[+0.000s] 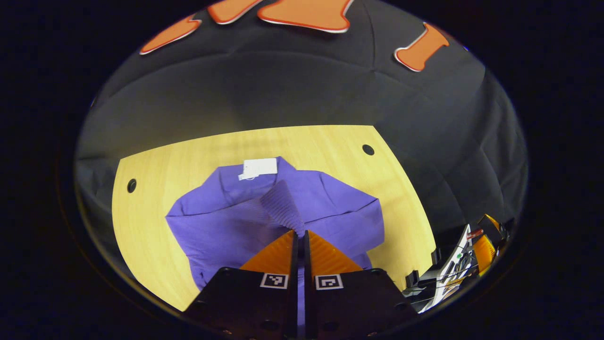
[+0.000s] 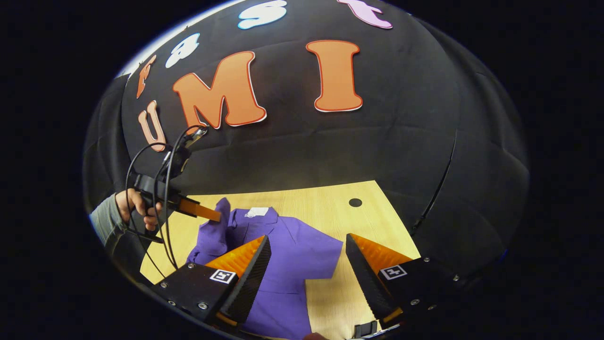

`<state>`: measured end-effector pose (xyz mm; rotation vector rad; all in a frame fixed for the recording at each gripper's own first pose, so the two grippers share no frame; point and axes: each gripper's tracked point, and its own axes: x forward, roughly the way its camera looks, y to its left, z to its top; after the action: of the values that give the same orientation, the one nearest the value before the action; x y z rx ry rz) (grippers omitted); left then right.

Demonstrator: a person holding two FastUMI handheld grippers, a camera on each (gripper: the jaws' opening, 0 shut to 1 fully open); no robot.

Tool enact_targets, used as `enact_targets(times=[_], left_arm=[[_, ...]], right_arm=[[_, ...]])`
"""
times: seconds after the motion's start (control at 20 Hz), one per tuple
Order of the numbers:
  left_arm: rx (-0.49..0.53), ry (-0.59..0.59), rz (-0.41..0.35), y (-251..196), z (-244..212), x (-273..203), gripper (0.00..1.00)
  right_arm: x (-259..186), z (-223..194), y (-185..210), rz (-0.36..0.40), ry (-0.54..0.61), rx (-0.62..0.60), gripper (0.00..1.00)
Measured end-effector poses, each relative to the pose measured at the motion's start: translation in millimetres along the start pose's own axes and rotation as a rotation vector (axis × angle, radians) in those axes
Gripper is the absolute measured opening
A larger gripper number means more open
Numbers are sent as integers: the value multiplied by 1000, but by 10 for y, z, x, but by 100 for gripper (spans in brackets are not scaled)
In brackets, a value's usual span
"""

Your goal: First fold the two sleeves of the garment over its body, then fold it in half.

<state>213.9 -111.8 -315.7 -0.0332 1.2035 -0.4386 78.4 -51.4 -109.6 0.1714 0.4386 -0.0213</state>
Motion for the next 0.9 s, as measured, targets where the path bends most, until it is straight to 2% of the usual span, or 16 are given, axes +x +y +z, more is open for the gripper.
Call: enact_targets(times=[0.1, 0.2, 0.25, 0.4, 0.5, 0.6, 0.9], left_arm=[[27, -1, 7, -98, 17, 144, 7], [55, 12, 15, -138, -65, 218, 13], [70, 7, 2, -191, -126, 227, 30], [96, -55, 41, -99, -179, 122, 80], [92, -129, 66, 2, -208, -53, 88], [91, -220, 95, 156, -272, -298, 99], [76, -535, 244, 593, -445, -1257, 100]], right_arm=[[17, -23, -3, 1, 4, 0, 95], [60, -66, -13, 5, 13, 5, 95], [77, -91, -14, 4, 20, 5, 95], [138, -127, 21, 5, 31, -13, 95], [154, -153, 60, 5, 35, -27, 95], [163, -183, 123, 7, 38, -40, 95], [145, -232, 377, -4, -15, -107, 95]])
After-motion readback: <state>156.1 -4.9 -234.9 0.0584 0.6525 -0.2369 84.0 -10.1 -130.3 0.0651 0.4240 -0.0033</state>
